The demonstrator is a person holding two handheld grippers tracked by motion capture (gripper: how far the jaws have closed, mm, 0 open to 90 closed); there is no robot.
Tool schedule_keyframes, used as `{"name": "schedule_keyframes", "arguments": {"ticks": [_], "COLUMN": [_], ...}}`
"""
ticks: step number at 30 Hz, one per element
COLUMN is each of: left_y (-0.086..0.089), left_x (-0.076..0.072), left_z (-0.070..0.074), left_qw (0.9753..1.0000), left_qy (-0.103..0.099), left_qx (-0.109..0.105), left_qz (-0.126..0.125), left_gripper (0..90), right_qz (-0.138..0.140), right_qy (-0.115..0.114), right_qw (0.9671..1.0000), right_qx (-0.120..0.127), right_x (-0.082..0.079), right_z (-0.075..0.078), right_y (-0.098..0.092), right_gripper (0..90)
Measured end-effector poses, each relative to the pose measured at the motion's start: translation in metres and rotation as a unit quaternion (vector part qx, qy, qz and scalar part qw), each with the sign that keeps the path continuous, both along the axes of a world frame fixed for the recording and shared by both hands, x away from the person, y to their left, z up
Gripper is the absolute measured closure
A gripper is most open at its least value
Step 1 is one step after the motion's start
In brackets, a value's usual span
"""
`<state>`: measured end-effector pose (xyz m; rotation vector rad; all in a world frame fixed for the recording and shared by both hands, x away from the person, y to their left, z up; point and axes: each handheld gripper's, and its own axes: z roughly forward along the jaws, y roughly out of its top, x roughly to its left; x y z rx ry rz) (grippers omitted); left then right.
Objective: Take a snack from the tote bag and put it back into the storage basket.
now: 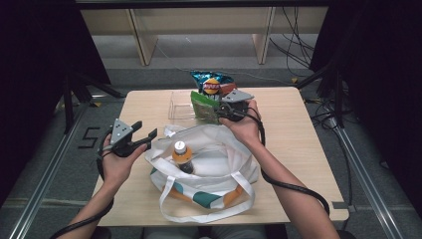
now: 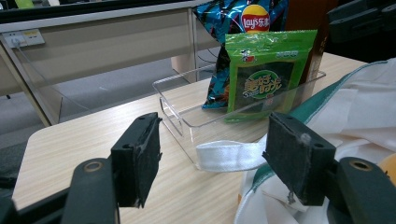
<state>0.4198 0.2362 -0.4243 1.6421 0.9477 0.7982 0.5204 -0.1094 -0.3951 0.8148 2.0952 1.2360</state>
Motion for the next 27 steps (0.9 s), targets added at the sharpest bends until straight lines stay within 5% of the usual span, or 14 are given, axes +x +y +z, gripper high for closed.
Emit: {"name": "schedule_keyframes", "arguments": {"ticks": [27], "left_y": [-0.001], "left_x": [-0.004], "left_z": [0.002], "left_qw": [1.0], "left_qy": [0.0], "left_qx": [-0.003], "left_qz": [-0.001], "left_gripper": [34.1], "right_qz": [0.01], "right_qy": [0.024], "right_qw": [0.9984], "right_qx": [0.049], "right_x": [-0.044], "right_z": [0.012], "right_y": [-0.038], "right_gripper": [52.6]}}
